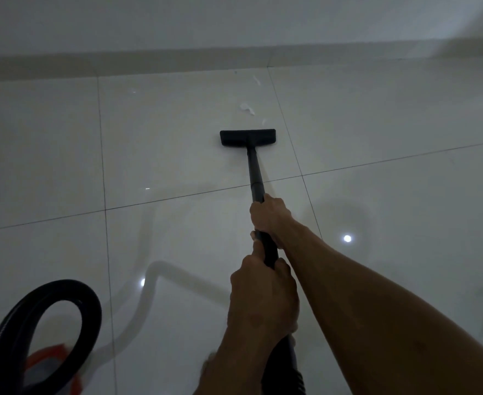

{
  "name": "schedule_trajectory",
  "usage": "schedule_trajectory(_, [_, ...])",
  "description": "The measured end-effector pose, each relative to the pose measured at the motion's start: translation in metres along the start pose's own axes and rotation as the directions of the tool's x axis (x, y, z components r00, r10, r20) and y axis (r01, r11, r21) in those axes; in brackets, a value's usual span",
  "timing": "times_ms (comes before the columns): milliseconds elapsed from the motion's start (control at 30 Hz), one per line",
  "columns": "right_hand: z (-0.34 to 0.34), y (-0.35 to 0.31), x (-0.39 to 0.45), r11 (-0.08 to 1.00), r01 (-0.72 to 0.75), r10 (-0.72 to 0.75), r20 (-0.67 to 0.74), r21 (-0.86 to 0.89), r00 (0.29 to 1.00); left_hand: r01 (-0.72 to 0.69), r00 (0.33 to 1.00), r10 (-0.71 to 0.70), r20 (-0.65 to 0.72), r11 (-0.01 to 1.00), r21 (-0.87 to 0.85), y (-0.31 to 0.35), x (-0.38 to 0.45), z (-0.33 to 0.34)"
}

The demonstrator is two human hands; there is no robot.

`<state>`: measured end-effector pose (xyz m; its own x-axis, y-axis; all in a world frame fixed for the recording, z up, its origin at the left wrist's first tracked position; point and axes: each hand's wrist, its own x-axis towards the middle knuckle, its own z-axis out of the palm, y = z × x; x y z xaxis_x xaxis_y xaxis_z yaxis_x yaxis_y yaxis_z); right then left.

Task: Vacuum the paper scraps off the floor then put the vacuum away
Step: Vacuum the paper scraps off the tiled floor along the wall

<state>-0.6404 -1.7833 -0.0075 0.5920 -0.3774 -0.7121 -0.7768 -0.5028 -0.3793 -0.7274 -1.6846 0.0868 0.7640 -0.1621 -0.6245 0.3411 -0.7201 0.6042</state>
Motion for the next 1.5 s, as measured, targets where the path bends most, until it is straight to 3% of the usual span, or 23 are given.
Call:
schedule_trajectory(233, [-0.005, 0.004, 0.011, 0.991, -0.085, 0.091, -0.051, 0.108, 0.995, -0.017, 0.999, 0.018, 0.027, 0.999, -0.033, 0.003, 0.013, 0.008])
schedule_trajectory(433, [-0.008, -0.009, 0.032, 0.986, -0.066, 0.076, -0.061, 0.155, 0.995, -0.014, 0.999, 0.016, 0.045, 0.998, -0.06, 0.009, 0.036, 0.003])
schedule_trajectory(567, [-0.019, -0.026, 0.053, 0.997, -0.007, 0.011, -0.041, 0.079, 0.999, -0.013, 1.0, 0.014, 0.025, 0.999, -0.047, 0.022, 0.059, -0.004])
schedule_trajectory(800, [-0.046, -0.063, 0.113, 0.992, -0.017, 0.028, -0.087, 0.122, 0.996, 0.013, 1.0, -0.013, 0.012, 0.998, -0.063, 0.055, 0.123, -0.017])
schedule_trajectory(1267, [-0.117, -0.13, 0.226, 0.993, 0.072, -0.079, -0.066, -0.093, 0.995, 0.117, 0.991, -0.103, 0.081, 0.977, -0.18, 0.14, 0.232, -0.043])
schedule_trajectory(1500, [-0.129, -0.158, 0.252, 0.997, 0.072, -0.069, -0.06, 0.036, 0.996, 0.172, 0.984, -0.158, 0.082, 0.963, -0.209, 0.156, 0.268, -0.056])
